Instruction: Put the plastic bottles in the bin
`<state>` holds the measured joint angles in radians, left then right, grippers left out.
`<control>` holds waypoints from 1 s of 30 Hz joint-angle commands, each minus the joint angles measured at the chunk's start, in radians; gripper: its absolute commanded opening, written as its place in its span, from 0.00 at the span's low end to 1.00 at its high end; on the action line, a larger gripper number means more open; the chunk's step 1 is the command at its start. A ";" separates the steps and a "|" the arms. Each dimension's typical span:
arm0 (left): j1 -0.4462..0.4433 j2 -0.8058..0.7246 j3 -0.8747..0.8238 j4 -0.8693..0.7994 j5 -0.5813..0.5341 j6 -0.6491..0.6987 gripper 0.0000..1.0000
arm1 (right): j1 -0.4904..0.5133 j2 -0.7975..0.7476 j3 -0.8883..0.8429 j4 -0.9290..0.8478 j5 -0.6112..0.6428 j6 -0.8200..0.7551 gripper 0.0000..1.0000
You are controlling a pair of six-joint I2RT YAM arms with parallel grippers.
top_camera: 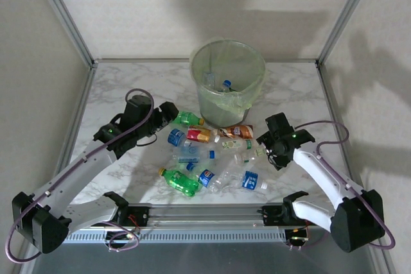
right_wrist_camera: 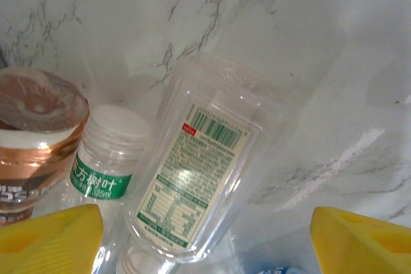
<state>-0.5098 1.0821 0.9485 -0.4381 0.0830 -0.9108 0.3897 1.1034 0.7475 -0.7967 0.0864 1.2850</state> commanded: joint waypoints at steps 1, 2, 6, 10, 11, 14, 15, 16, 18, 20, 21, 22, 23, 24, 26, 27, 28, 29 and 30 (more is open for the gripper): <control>-0.007 0.031 0.047 -0.005 0.014 0.035 0.79 | -0.004 0.048 0.009 0.029 0.042 0.032 0.85; -0.007 0.029 0.050 -0.001 0.007 0.033 0.79 | -0.003 0.063 0.009 0.033 0.045 0.030 0.85; -0.006 0.017 0.059 0.000 -0.020 0.039 0.81 | -0.002 0.111 -0.005 0.064 0.036 0.033 0.84; -0.006 0.033 0.067 -0.019 -0.025 0.053 0.81 | -0.004 0.149 -0.017 0.093 0.047 0.040 0.83; -0.006 0.034 0.066 -0.018 -0.021 0.053 0.81 | -0.006 0.158 -0.020 0.101 0.047 0.042 0.83; -0.006 0.045 0.064 -0.012 -0.016 0.055 0.80 | -0.010 0.181 -0.034 0.130 0.048 0.046 0.81; -0.006 0.048 0.065 -0.013 -0.015 0.055 0.80 | -0.014 0.190 -0.039 0.139 0.049 0.048 0.80; -0.006 0.053 0.067 -0.011 -0.015 0.056 0.80 | -0.019 0.195 -0.046 0.150 0.050 0.047 0.79; -0.006 0.056 0.066 -0.005 -0.014 0.055 0.81 | -0.027 0.212 -0.053 0.167 0.054 0.038 0.78; -0.006 0.061 0.066 -0.003 -0.014 0.054 0.80 | -0.033 0.228 -0.054 0.177 0.061 0.032 0.77; -0.006 0.064 0.067 -0.003 -0.013 0.055 0.80 | -0.035 0.232 -0.057 0.186 0.066 0.028 0.76; -0.006 0.065 0.066 -0.002 -0.012 0.055 0.80 | -0.038 0.236 -0.059 0.194 0.070 0.024 0.74; -0.006 0.066 0.065 -0.002 -0.011 0.056 0.80 | -0.041 0.240 -0.060 0.200 0.073 0.019 0.72; -0.006 0.067 0.065 -0.005 -0.011 0.057 0.80 | -0.045 0.245 -0.060 0.207 0.076 0.015 0.70; -0.006 0.067 0.064 -0.010 -0.012 0.062 0.80 | -0.049 0.251 -0.059 0.220 0.070 0.006 0.65; -0.006 0.067 0.064 -0.013 -0.014 0.062 0.80 | -0.050 0.254 -0.060 0.225 0.071 0.002 0.63; -0.006 0.067 0.062 -0.016 -0.015 0.063 0.80 | -0.053 0.256 -0.061 0.230 0.072 0.000 0.59; -0.006 0.066 0.059 -0.015 -0.017 0.062 0.80 | -0.057 0.259 -0.062 0.233 0.072 -0.004 0.56; -0.006 0.066 0.058 -0.013 -0.017 0.062 0.80 | -0.060 0.259 -0.061 0.232 0.072 -0.008 0.53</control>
<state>-0.5098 1.1465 0.9897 -0.4454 0.0822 -0.8684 0.3443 1.3388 0.7048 -0.5758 0.1284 1.2884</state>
